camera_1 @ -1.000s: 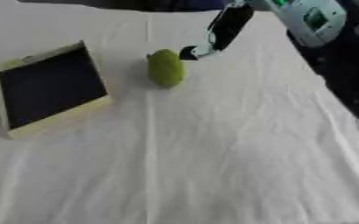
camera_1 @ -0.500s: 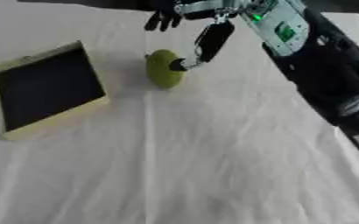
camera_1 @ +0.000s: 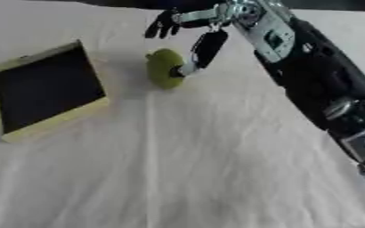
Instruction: Pick up objects on the table and place them in the box.
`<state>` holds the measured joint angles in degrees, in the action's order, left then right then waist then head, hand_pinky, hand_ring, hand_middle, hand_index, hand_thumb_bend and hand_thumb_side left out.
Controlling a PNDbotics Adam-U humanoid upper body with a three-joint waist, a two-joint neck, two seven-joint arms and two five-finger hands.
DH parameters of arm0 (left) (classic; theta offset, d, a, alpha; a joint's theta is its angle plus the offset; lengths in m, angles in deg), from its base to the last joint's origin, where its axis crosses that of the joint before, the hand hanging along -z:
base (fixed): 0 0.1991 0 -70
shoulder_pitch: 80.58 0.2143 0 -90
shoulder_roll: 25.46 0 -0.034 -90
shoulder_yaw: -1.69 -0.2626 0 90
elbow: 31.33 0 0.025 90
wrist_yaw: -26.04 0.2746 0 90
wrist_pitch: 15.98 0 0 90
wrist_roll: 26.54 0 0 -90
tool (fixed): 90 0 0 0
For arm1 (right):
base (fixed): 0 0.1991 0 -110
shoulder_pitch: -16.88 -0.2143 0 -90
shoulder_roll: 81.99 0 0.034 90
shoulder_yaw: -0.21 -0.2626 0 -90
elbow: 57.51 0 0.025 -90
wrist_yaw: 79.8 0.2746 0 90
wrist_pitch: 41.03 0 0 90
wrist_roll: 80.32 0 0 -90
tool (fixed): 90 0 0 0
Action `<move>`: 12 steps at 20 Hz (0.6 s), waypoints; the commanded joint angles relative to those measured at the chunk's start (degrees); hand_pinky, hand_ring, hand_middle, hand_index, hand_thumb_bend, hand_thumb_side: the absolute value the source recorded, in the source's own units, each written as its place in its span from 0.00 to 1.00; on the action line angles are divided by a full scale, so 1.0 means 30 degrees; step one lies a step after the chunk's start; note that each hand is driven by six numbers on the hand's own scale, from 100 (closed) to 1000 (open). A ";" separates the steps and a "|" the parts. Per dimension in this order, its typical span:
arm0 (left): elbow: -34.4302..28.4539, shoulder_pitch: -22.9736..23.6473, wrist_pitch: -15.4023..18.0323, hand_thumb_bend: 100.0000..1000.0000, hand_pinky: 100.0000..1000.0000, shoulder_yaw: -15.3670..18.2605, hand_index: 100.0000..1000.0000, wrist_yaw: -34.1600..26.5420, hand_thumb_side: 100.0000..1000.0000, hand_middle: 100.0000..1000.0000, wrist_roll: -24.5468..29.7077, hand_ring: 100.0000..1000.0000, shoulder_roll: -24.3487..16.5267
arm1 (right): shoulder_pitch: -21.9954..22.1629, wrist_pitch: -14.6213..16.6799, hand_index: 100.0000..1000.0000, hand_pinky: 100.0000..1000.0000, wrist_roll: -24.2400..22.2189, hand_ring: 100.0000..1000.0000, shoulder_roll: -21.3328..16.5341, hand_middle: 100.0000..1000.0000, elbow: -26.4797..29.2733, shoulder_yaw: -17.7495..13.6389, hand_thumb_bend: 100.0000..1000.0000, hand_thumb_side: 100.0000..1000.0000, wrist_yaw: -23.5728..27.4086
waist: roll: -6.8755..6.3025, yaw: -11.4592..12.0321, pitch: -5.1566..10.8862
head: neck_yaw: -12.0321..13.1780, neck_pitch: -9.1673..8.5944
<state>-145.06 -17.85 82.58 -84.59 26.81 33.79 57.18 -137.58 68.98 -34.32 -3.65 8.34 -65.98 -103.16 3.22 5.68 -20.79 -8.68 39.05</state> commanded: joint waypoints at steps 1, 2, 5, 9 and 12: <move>-0.0288 -0.0272 -0.0015 0.06 0.73 0.0054 0.68 -0.0045 0.52 0.56 0.0057 0.71 -0.0239 | -0.0233 0.0425 0.95 0.85 0.0196 0.88 -0.0097 0.88 -0.0474 -0.0423 0.32 0.25 -0.0819 | -0.0111 0.0033 0.0348 | -0.0079 -0.0170; -0.0288 -0.0277 -0.0015 0.06 0.73 0.0058 0.68 -0.0047 0.52 0.56 0.0052 0.71 -0.0236 | -0.0210 0.0545 0.95 0.85 0.0262 0.88 -0.0046 0.88 -0.0613 -0.0444 0.33 0.25 -0.0975 | -0.0116 0.0038 0.0333 | -0.0087 -0.0160; -0.0288 -0.0306 -0.0011 0.06 0.73 0.0050 0.68 -0.0051 0.52 0.56 0.0064 0.71 -0.0229 | -0.0161 0.0814 0.94 0.85 0.0419 0.88 0.0067 0.87 -0.0942 -0.0488 0.33 0.24 -0.1342 | -0.0131 0.0056 0.0293 | -0.0077 -0.0108; -0.0288 -0.0370 -0.0015 0.06 0.73 0.0027 0.68 -0.0067 0.52 0.56 0.0085 0.71 -0.0207 | -0.0121 0.0971 0.93 0.85 0.0479 0.88 0.0252 0.86 -0.1377 -0.0621 0.33 0.24 -0.1678 | -0.0130 0.0106 0.0246 | -0.0107 -0.0080; -0.0288 -0.0470 -0.0008 0.06 0.73 0.0000 0.68 -0.0083 0.52 0.56 0.0117 0.71 -0.0175 | -0.0036 0.1029 0.93 0.85 0.0472 0.88 0.0462 0.86 -0.1805 -0.0789 0.33 0.24 -0.1947 | -0.0139 0.0216 0.0169 | -0.0185 -0.0137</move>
<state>-145.06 -18.45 82.52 -84.62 26.62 33.90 57.42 -136.79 71.49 -32.59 -1.69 3.05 -67.45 -108.33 3.14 6.31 -21.45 -8.97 39.05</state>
